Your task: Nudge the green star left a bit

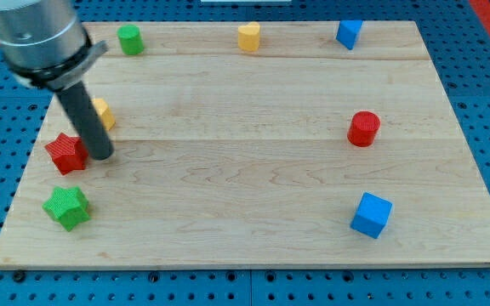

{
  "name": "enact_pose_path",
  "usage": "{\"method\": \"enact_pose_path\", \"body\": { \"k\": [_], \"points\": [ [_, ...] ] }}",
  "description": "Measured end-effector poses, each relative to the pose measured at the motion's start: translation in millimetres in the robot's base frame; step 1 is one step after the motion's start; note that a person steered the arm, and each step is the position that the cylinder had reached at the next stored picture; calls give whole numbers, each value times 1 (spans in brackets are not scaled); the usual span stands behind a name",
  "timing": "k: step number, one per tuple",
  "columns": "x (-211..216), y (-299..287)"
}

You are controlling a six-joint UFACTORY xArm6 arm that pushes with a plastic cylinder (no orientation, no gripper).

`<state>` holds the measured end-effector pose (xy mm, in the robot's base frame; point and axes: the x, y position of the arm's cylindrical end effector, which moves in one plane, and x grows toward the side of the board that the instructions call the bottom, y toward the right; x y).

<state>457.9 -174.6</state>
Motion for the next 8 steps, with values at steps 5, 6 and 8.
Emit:
{"method": "enact_pose_path", "body": {
  "k": [5,6,8],
  "points": [
    [-21,-3],
    [-17,-2],
    [46,62]
  ]
}}
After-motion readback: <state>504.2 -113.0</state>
